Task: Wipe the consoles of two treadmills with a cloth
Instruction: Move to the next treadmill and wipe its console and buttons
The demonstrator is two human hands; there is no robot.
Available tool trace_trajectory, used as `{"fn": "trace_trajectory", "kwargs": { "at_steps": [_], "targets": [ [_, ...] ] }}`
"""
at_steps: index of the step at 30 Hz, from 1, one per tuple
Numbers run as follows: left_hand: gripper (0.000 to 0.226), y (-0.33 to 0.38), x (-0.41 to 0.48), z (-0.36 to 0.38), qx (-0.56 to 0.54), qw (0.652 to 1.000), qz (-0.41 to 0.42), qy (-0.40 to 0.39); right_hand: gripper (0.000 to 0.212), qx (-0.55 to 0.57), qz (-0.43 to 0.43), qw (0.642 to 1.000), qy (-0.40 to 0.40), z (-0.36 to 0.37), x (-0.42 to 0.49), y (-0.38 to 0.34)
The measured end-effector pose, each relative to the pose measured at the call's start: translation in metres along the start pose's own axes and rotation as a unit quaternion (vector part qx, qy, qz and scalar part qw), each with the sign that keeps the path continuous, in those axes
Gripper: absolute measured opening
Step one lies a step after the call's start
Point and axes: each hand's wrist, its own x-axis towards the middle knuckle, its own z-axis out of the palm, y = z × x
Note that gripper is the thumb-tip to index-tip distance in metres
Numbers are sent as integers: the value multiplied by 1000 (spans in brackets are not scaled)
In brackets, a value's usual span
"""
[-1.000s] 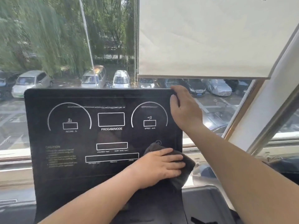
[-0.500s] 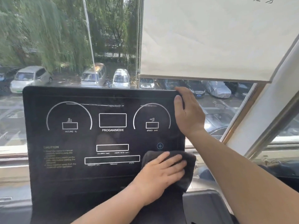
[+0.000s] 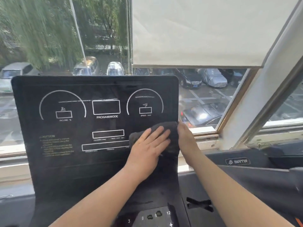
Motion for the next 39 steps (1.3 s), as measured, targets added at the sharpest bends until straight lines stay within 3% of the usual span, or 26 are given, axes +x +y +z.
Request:
{"fn": "trace_trajectory", "kwargs": {
  "at_steps": [4,7,13,18,23,28,35,39],
  "targets": [
    [44,22,-48,16,-26,989,89,-115,40,-7,38,999,13,4,-17,23],
    [46,22,-59,7,-66,984,76,-148,41,-13,46,998,39,10,-22,29],
    [42,20,-84,-22,-88,992,-38,-81,37,-15,40,997,66,27,-36,37],
    [43,-7,-120,-42,-36,992,-119,-37,50,-32,37,997,54,30,-38,44],
    [42,-44,-162,-71,-14,971,-238,-13,43,3,56,997,48,23,-36,47],
    [37,-25,-149,-65,-39,944,-329,10,59,44,141,989,19,16,-40,53],
    [25,45,-81,-25,-69,971,-220,-63,62,-22,124,992,15,13,-34,53],
    [33,66,-55,-14,-47,974,-195,-106,62,-66,91,993,34,18,-43,52]
  ]
}}
